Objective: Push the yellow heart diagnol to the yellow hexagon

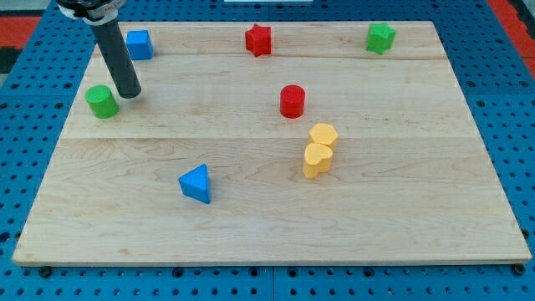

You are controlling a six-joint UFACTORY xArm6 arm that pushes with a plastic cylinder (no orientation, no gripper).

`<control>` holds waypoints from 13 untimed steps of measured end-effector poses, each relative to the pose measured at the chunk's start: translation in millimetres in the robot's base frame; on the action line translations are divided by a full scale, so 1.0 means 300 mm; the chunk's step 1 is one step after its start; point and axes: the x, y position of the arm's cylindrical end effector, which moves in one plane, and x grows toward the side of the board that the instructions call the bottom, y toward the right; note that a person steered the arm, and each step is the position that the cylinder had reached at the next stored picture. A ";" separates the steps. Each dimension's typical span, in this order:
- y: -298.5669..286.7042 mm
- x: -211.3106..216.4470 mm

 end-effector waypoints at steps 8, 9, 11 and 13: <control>1.199 0.527; 1.282 0.490; 1.476 0.471; 1.468 0.327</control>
